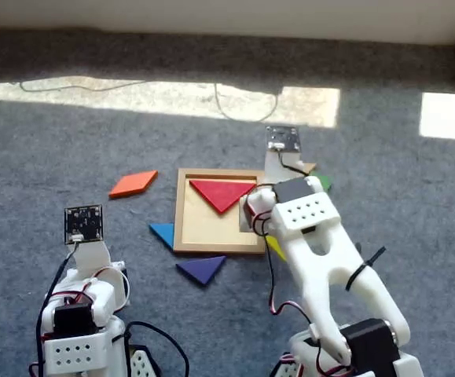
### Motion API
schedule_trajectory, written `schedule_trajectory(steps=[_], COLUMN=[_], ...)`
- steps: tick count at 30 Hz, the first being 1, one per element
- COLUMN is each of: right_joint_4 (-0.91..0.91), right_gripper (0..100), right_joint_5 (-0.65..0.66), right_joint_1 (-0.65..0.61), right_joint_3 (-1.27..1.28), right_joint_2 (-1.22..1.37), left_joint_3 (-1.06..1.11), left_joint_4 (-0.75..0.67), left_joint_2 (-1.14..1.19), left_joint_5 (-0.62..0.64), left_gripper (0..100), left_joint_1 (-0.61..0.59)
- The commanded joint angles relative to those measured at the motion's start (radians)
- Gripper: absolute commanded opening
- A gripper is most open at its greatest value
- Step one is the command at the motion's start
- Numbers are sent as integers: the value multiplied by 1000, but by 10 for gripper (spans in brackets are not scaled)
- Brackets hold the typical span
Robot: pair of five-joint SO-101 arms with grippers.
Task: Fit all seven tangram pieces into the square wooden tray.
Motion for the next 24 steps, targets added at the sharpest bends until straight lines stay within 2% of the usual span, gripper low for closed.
schedule_trajectory(steps=[1, 15, 18, 21, 24], right_joint_4=[-1, 19, 122, 214, 242], right_gripper=[142, 149, 210, 272, 282], right_joint_5=[14, 8, 3, -66, -81], right_joint_1=[-54, -114, -111, -111, -114], right_joint_3=[-67, -426, -507, -599, -661], right_joint_2=[-18, 421, 461, 486, 498], left_joint_3=[21, 21, 21, 21, 21], left_joint_4=[8, 8, 8, 8, 8], left_joint_2=[-39, -39, -39, -39, -39], left_joint_5=[-5, -5, -5, -5, -5], left_gripper=[6, 6, 6, 6, 6], left_joint_1=[-10, -10, -10, -10, -10])
